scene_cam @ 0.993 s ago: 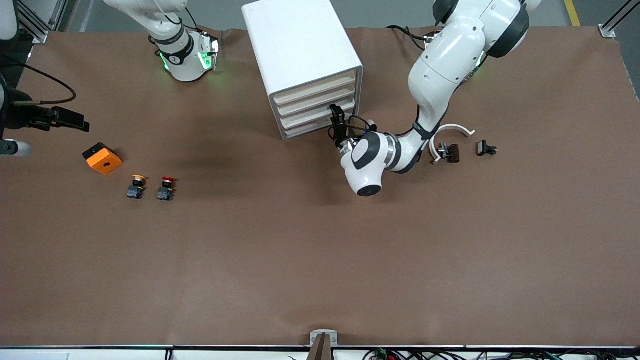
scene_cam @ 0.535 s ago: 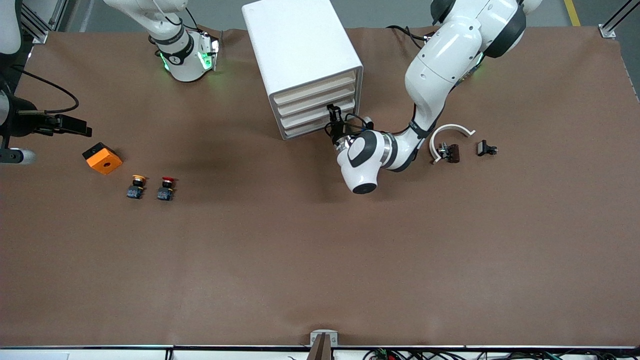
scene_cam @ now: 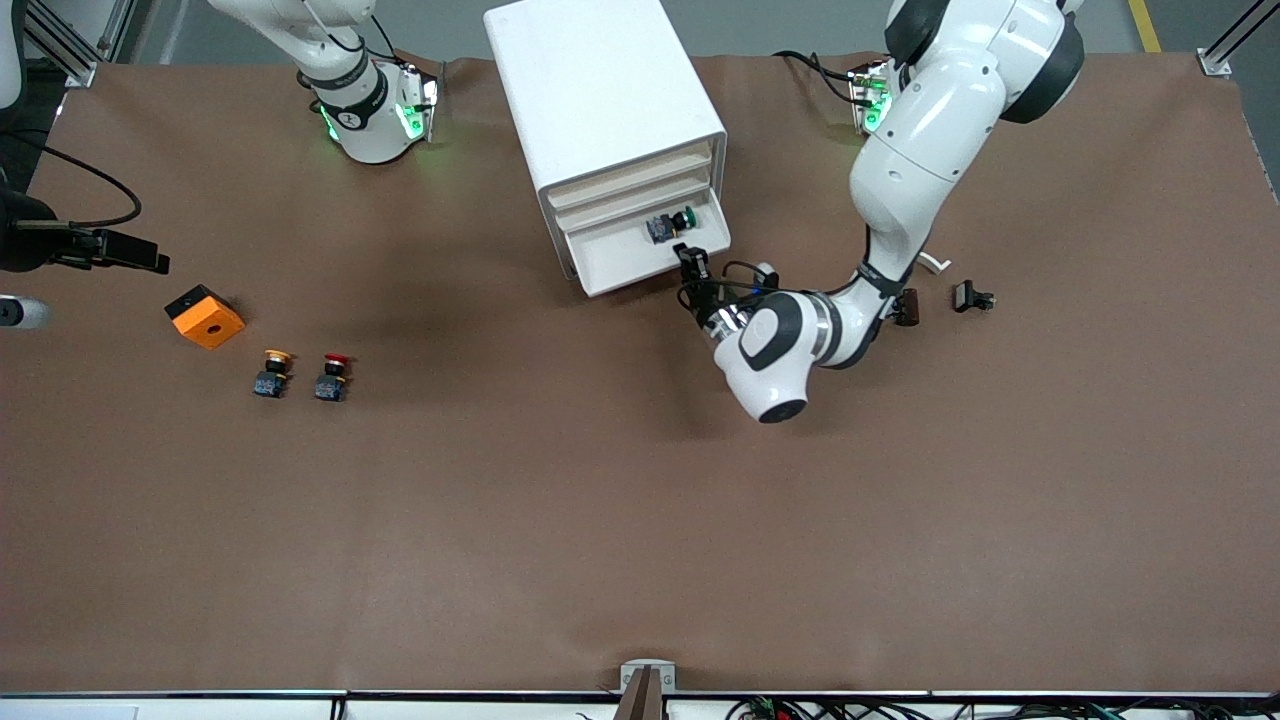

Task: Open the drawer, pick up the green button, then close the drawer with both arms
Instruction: 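Pull the drawer open with the left gripper, then withdraw the left gripper while the right gripper reaches toward the drawer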

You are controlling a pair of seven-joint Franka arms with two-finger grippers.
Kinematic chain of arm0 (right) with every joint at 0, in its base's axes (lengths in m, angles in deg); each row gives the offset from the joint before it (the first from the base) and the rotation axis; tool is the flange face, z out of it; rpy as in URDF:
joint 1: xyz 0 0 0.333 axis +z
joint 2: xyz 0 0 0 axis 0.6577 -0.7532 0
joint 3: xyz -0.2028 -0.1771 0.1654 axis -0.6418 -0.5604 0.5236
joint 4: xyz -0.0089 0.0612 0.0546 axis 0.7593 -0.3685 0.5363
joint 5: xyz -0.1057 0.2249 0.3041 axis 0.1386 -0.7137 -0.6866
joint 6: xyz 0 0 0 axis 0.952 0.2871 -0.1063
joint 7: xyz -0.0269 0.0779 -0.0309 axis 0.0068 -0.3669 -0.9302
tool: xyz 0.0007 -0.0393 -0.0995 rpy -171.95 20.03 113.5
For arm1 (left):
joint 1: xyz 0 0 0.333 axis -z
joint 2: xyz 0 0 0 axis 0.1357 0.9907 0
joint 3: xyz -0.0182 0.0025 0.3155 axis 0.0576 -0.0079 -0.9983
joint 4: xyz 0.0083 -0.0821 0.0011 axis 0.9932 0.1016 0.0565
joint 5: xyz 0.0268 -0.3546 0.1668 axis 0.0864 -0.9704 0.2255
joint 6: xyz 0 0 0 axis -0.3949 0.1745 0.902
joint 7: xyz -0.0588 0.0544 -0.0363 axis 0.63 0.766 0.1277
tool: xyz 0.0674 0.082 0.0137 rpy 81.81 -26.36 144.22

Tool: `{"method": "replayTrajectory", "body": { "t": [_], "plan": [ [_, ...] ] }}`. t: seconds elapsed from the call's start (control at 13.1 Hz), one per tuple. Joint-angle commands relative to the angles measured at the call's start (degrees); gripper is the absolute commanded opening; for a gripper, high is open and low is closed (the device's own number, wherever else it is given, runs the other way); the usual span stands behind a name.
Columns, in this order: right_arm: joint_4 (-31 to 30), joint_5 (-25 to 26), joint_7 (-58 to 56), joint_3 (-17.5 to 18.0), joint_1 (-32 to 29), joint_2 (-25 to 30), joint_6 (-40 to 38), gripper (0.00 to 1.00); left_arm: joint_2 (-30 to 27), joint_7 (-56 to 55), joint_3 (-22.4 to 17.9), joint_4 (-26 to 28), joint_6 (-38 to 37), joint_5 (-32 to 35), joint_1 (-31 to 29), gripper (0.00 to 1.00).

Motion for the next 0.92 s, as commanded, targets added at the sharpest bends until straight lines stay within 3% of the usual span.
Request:
{"method": "replayTrajectory", "body": {
  "t": [0.0,0.46,0.53,0.61,0.84],
  "plan": [
    [1.0,0.8,0.7,0.7,-0.9,-0.7,-0.2,1.0,1.8,0.5,0.0,-3.5,2.2,-0.8,-0.3,0.0],
    [0.8,-0.5,1.0,0.7,-2.0,-1.3,-0.2,1.0,1.7,0.9,-2.2,-4.7,4.9,-0.6,-1.5,0.0],
    [0.8,-0.5,1.2,0.7,-1.9,-1.3,-0.3,1.0,1.5,2.7,-2.3,-4.7,4.7,-0.2,-1.9,0.72],
    [0.9,-0.4,2.6,0.7,-1.7,-1.3,-0.4,1.0,0.9,3.6,-2.3,-4.8,4.3,-0.1,-1.8,1.0],
    [1.0,-0.4,11.2,1.2,0.2,-1.2,-0.8,1.0,-0.1,3.4,-2.3,-7.1,1.6,0.0,-2.4,1.0]
  ]
}}
